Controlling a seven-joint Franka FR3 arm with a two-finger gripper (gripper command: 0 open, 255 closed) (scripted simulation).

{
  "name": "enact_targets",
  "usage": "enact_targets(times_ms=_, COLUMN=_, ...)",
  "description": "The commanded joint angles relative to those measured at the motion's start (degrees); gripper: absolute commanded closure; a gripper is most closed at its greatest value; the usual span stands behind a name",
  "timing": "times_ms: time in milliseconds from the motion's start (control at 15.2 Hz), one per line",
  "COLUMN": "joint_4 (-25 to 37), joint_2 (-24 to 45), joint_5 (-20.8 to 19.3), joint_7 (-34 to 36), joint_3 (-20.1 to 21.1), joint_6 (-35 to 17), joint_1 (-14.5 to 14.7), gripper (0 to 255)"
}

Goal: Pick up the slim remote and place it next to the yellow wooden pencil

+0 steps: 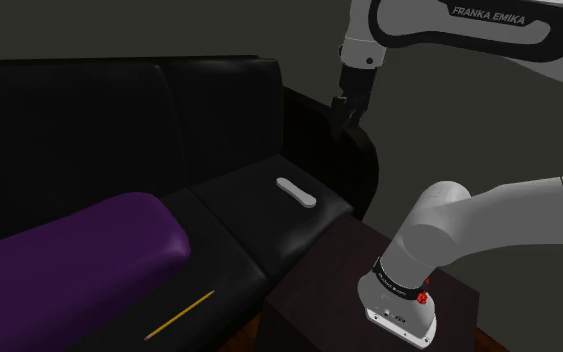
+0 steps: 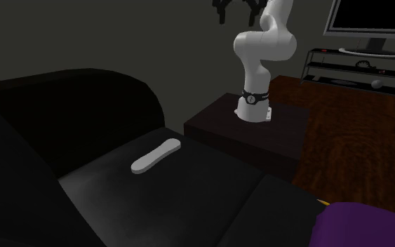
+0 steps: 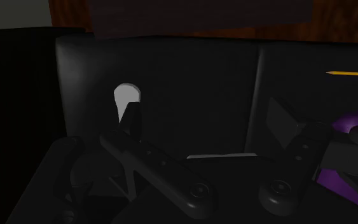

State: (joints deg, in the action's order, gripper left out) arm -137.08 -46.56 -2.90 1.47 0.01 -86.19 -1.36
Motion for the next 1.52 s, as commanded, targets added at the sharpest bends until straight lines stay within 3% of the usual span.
enact_targets(times_ms=0, joint_4=0.00, joint_2=0.00, joint_5=0.00, joint_7=0.00, joint_3=0.00, joint_6=0.00, joint_1=0.00, gripper=0)
enact_targets(times_ms=726, joint_4=-10.06, joint_2=11.75, joint_5=-3.45, joint_7=-3.58, joint_3=-6.12, joint_6=-22.89, joint_1=-2.77, gripper=0)
enact_targets(times_ms=1452, joint_4=-9.85, joint_2=33.89, joint_5=-3.34, joint_7=-8.28, joint_3=-12.29, joint_6=-45.82, joint_1=-4.27, gripper=0)
